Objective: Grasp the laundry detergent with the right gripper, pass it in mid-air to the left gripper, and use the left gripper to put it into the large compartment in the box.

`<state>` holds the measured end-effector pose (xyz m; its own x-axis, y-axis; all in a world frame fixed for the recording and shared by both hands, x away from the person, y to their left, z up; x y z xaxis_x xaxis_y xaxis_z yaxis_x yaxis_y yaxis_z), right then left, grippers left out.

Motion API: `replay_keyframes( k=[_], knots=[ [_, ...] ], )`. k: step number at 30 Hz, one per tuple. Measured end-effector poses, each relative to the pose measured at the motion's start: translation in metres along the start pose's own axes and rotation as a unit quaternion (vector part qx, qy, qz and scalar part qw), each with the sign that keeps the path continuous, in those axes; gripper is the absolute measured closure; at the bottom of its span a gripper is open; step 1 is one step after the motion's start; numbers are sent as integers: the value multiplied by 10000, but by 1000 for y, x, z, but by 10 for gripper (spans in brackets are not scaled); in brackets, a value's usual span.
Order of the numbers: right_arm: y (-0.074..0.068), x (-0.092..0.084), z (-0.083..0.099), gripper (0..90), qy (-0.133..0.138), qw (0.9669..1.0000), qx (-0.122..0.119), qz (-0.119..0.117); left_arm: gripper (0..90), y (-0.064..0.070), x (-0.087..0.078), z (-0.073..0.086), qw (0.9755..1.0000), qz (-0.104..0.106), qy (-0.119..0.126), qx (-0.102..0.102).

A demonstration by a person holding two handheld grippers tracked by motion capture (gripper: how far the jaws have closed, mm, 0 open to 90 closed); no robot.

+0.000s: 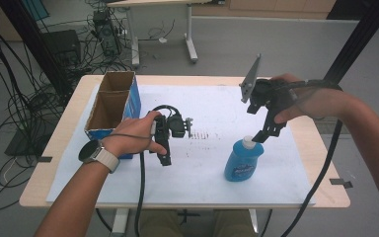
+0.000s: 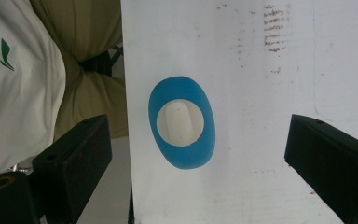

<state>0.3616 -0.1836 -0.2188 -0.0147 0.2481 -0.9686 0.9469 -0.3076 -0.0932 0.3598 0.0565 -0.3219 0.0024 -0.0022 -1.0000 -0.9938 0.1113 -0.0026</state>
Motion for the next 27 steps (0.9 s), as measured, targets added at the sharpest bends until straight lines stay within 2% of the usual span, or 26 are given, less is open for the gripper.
replay_keyframes(
  k=[23,27],
  knots=[
    [6,6,19,72,77,9999,16,-118,112,1,0,-5,9999,-20,-5,-128],
    [7,7,22,72,100,9999,-46,-131,112,1,0,-7,9998,-34,24,-169]
  ],
)
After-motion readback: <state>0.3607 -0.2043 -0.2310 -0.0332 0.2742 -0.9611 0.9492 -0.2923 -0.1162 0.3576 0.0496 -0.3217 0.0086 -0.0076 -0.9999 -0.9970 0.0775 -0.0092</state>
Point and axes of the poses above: each handheld gripper's, and its own axes: x roughly forward along the jaws, z roughly out of its underside, y roughly to its right, the point moved 3 cm from there along x, roughly forward along the jaws, and after that the axes turned 15 degrees about x, right-handed, at the moved point
